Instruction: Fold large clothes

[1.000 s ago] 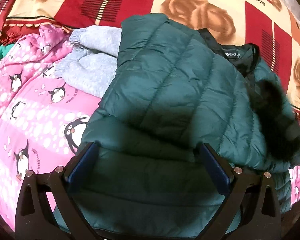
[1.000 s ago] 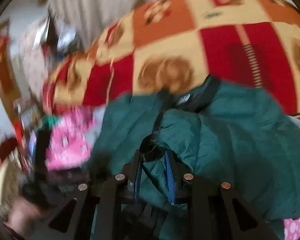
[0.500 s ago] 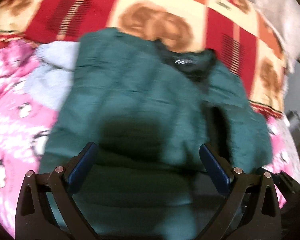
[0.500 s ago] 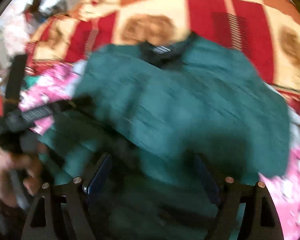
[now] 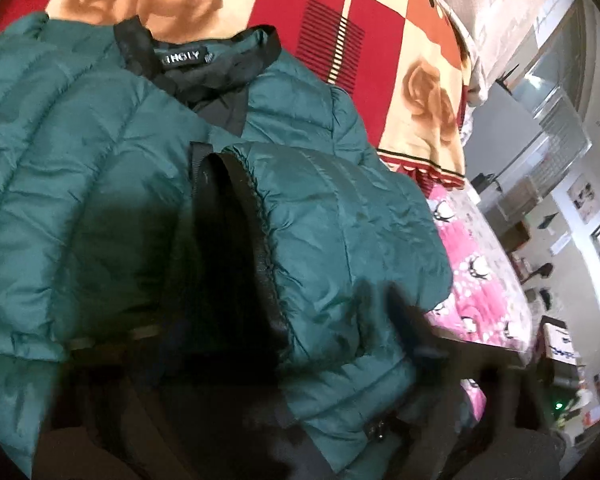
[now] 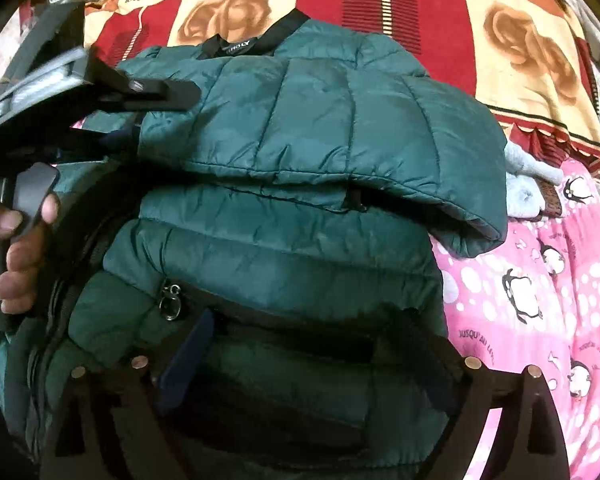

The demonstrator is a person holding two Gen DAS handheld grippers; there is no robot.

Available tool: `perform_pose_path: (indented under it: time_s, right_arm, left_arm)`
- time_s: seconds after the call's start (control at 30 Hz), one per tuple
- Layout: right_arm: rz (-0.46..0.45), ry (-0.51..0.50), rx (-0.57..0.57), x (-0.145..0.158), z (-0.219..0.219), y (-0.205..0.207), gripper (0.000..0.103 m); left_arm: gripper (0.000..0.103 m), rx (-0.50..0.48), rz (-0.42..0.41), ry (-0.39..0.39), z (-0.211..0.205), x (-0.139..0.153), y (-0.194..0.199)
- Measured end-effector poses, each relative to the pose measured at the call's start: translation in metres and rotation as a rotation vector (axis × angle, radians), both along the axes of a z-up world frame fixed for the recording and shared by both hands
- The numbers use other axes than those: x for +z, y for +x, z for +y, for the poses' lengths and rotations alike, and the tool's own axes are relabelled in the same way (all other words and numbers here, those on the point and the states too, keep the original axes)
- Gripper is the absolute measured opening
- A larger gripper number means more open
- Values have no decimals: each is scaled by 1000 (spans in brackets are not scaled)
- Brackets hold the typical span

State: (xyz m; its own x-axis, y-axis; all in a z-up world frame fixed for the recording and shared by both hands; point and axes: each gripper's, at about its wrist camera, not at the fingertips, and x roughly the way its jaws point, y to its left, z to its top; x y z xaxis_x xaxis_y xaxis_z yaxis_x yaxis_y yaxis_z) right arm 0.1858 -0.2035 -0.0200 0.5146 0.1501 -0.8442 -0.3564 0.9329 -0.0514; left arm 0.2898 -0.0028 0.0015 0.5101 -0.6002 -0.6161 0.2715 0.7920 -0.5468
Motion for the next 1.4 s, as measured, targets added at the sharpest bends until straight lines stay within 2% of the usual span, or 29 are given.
perform_pose_path:
  time_s: [0.03, 0.07, 0.1, 0.17, 0.3, 0.43, 0.53, 0.6, 0.7, 0.77, 0.8, 0.83, 0.87, 0.97, 1.03, 1.1, 1.13, 1.17, 1.2, 1.23, 1.33, 1.4]
  right_arm:
    - [4, -1, -5, 0, 1, 1, 96]
    - [6, -3, -8, -2, 3, 4, 97]
    - [8, -6, -12, -2, 3, 5, 99]
    - [10, -11, -18, -2, 4, 6, 101]
    - [7, -10, -20, -3, 2, 6, 101]
    - [6, -7, -22, -3, 2, 6, 102]
    - [6, -11, -22, -4, 2, 5, 102]
    - [5, -15, -23, -4, 3, 5, 102]
    - [5, -21, -26, -5, 5, 5, 102]
    - [1, -28, -28, -6, 6, 5, 102]
    - [-2, -30, -28, -6, 6, 5, 102]
    - [-6, -30, -27, -6, 6, 5, 102]
    - [-10, -28, -27, -6, 5, 4, 102]
    - [-14, -25, -27, -7, 5, 3, 102]
    - [-17, -27, -27, -7, 6, 2, 102]
    - [-18, -28, -27, -7, 6, 1, 102]
    - [-18, -28, -28, -7, 6, 1, 102]
    - [-17, -28, -27, -7, 6, 1, 102]
    - [-18, -28, -27, -7, 6, 2, 102]
    - [-17, -30, -27, -7, 6, 1, 102]
    - [-14, -32, -26, -7, 6, 2, 102]
    - [-15, -33, -26, -7, 6, 1, 102]
  left_arm:
    - [28, 4, 5, 1, 1, 0, 1]
    - [19, 9, 0, 7, 2, 0, -1]
    - [16, 15, -16, 17, 2, 3, -3]
    - [14, 36, -77, 41, 3, 15, -11]
    - [12, 91, -171, 18, 18, 38, -20]
    - [9, 193, -246, -25, 56, 61, -30]
    - [9, 305, -291, -15, 94, 76, -40]
    - [9, 338, -266, -22, 114, 75, -40]
    - [10, 327, -183, -70, 118, 58, -29]
    - [30, 279, -140, -87, 103, 49, -22]
    - [60, 258, -132, -76, 93, 46, -19]
    - [83, 234, -134, -51, 76, 43, -18]
    - [87, 221, -143, -36, 66, 41, -18]
    - [87, 141, -155, 32, 29, 31, -12]
    - [87, 100, -120, 89, 10, 20, -3]
    - [87, 81, -57, 104, 1, 3, 9]
    - [82, 84, -46, 103, 2, -2, 11]
    - [67, 90, -46, 103, 4, -4, 10]
    - [20, 94, -42, 94, 8, -4, 10]
    - [12, 88, -32, 76, 10, -2, 10]
    - [9, 74, -105, 72, 10, 15, -4]
    - [9, 65, -162, 41, 10, 32, -15]
